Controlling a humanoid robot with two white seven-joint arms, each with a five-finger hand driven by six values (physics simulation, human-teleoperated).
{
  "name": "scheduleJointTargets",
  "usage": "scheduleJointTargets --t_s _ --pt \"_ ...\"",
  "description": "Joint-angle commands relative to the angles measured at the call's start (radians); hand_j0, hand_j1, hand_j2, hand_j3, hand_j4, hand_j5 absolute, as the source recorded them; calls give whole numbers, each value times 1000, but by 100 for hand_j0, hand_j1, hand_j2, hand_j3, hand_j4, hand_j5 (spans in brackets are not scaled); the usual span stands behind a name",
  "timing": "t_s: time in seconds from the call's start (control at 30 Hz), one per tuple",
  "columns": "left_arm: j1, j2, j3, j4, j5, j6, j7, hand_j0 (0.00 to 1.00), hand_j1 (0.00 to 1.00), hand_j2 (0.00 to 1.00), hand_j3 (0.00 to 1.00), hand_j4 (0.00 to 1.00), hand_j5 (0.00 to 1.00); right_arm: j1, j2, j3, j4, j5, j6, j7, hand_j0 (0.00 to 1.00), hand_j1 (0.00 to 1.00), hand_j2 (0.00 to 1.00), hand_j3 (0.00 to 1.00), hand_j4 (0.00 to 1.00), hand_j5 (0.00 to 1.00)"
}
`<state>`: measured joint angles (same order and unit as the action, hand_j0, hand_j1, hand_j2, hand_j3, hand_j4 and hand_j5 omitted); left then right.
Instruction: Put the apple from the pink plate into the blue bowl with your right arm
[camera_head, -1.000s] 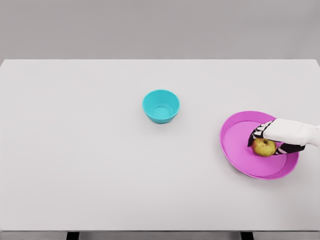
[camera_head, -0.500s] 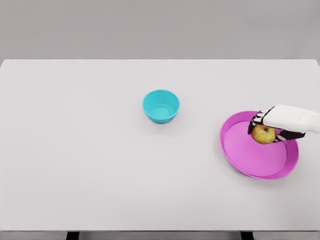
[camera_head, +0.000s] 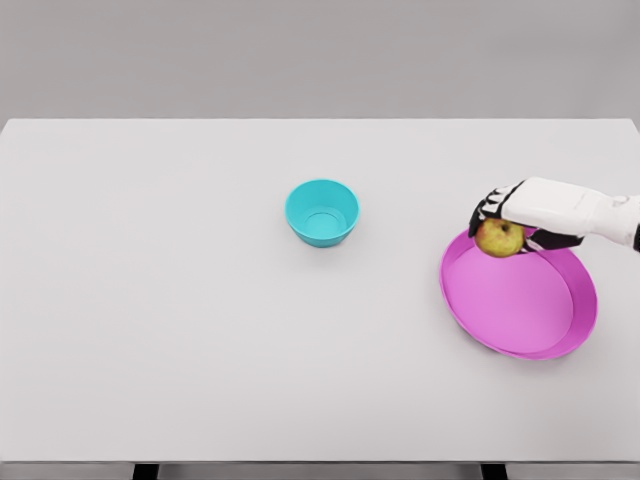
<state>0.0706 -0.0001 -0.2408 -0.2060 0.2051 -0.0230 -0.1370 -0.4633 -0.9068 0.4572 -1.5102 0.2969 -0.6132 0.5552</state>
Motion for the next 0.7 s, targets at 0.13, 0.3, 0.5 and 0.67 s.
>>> scheduleJointTargets --t_s 0.13,0.3,0.5,0.67 --pt "-2 0 0 -1 0 0 0 100 100 100 100 100 100 -15 71 0 8 1 2 0 53 53 53 53 53 53" --pt "0 0 0 0 0 0 0 100 100 100 100 100 100 -31 111 0 21 1 2 0 54 54 54 54 54 54" --pt "0 0 0 0 0 0 -1 100 100 100 100 100 100 -64 163 5 57 1 2 2 54 54 54 54 54 54" --pt "0 0 0 0 0 0 0 100 100 100 100 100 100 -83 187 6 71 14 2 2 54 54 54 54 54 54"
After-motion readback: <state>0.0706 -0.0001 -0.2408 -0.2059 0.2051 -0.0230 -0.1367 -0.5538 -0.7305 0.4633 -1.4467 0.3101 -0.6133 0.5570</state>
